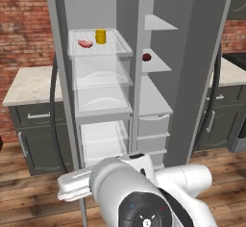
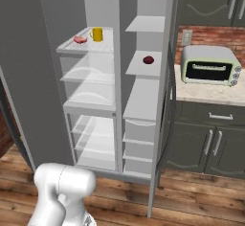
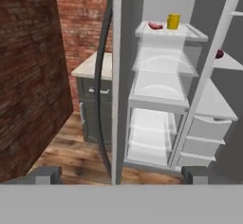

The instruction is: Pick up the frozen steak from the freezer, place it on any shelf in the fridge, and close the fridge and freezer doors when done.

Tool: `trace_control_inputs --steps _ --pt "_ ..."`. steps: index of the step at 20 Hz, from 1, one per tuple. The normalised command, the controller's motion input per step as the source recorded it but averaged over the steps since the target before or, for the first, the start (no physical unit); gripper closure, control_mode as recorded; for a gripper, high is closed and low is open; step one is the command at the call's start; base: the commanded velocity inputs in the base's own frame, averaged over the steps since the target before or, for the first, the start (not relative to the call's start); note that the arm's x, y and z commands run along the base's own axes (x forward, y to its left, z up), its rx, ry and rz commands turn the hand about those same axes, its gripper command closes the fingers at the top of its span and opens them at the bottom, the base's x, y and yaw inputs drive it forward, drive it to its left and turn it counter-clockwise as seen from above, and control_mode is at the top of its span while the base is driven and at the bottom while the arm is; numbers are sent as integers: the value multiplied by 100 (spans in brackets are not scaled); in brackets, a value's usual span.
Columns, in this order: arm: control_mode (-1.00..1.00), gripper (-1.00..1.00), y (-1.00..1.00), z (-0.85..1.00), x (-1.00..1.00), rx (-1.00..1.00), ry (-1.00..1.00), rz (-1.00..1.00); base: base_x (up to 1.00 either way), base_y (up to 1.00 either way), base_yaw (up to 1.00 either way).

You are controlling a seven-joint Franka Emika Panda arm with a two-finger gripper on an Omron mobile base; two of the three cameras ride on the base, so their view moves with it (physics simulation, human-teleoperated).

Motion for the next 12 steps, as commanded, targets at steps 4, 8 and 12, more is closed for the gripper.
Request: trace_control_inputs --steps 4,8,12 --pt "-100 -100 100 -11 46 0 -12 -8 0 0 0" --pt "-100 -100 91 -8 67 0 -10 -16 0 0 0" --pt "-100 -100 37 -29 61 0 -12 -17 0 0 0"
